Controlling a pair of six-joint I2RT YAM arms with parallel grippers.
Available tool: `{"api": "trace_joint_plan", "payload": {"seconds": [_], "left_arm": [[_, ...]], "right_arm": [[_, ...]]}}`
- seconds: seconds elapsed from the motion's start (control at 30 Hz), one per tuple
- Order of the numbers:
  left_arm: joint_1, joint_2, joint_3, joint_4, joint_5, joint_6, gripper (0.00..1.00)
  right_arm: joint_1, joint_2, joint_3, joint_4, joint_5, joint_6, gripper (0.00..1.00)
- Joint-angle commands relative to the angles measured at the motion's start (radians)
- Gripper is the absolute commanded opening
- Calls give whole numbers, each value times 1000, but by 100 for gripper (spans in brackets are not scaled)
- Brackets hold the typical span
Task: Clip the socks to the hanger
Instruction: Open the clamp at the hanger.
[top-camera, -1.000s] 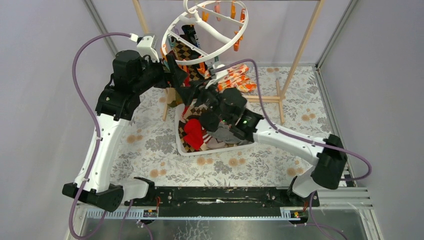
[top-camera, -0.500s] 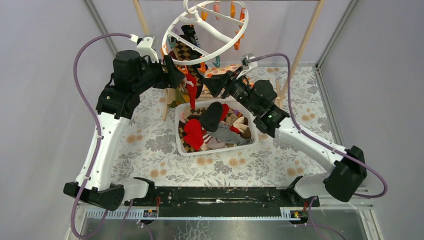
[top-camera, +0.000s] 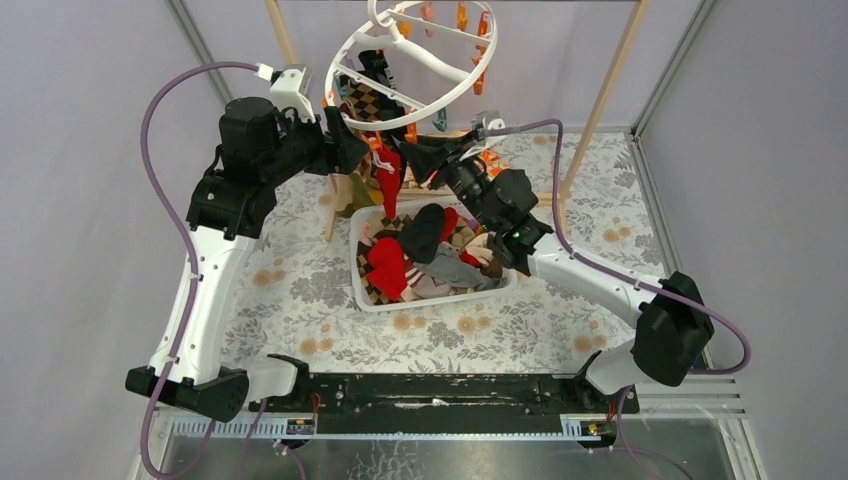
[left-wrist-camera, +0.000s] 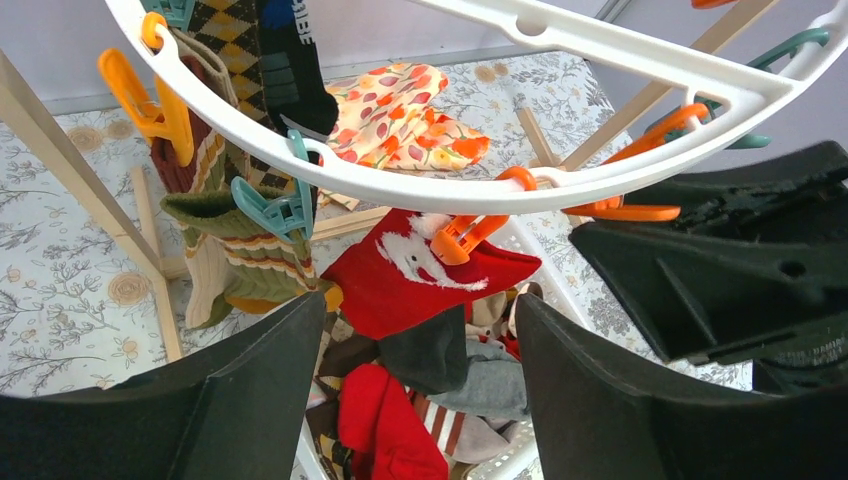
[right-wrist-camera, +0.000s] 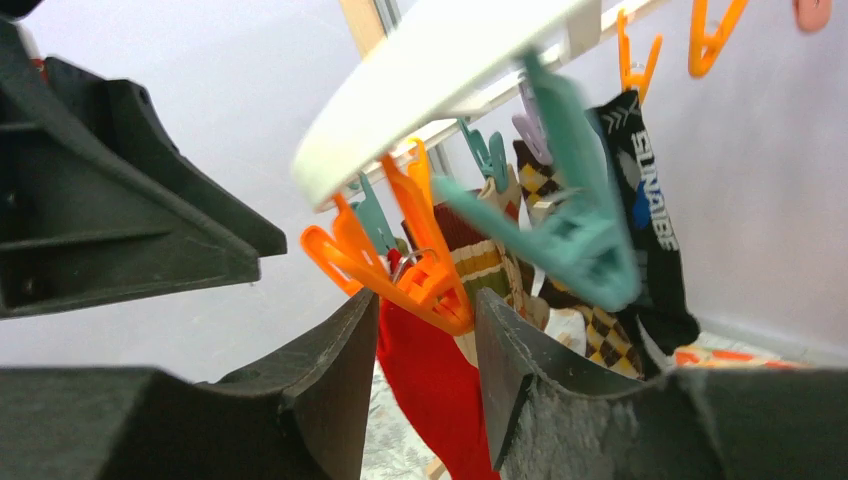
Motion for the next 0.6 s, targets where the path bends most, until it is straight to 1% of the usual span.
{"api": "trace_joint_plan", "payload": {"seconds": [0.0, 0.1, 0.17, 0.3, 0.4, 0.57], "left_arm": [[5, -11, 25, -6, 23, 3, 75], [6, -6, 29, -7, 31, -4, 75], [7, -6, 34, -7, 33, -6, 74], [7, -10, 36, -7, 34, -5, 73], [8, -13, 37, -10, 38, -3, 73], [9, -18, 42, -14, 38, 1, 72]], "right_arm": [[95, -11, 17, 118, 198, -252, 47], [137, 9, 35, 113, 297, -367, 46], [152, 21, 41, 122, 340, -414, 43], [173, 34, 28, 195, 419, -473, 36], [179, 47, 34, 216, 447, -497, 36], [180, 71, 57, 230, 445, -517, 37]]}}
